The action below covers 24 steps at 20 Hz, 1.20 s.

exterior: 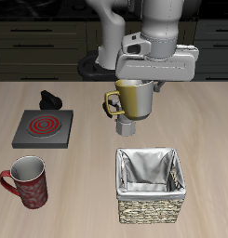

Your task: Place the white and yellow mug in the basket

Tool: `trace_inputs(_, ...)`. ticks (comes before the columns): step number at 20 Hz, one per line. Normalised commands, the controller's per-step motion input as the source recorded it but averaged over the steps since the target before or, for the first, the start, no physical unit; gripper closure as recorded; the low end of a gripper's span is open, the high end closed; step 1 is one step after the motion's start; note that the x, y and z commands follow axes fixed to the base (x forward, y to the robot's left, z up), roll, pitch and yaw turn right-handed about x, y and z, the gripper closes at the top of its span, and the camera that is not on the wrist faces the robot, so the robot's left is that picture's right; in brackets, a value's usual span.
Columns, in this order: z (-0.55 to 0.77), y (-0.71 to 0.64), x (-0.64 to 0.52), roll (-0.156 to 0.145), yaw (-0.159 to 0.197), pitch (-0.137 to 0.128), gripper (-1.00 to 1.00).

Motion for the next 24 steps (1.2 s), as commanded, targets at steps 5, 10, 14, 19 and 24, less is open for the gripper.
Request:
trace_inputs(5,0.18,-0.18,0.37,-0.015,0.008,-0.018,1.0)
trace_inputs(10,0.03,-0.06,0.4,-0.027,-0.011,0.023,1.0)
trace_inputs(14,-0.04,0.01,0.23,-0.006,0.021,0.017,1.0)
trace_inputs(19,-0.13,0.19,0.38,0.031,-0.001,0.055,1.0)
trace_inputs(24,-0.1,0.03,0.28,-0.005,-0.009,0.037,1.0)
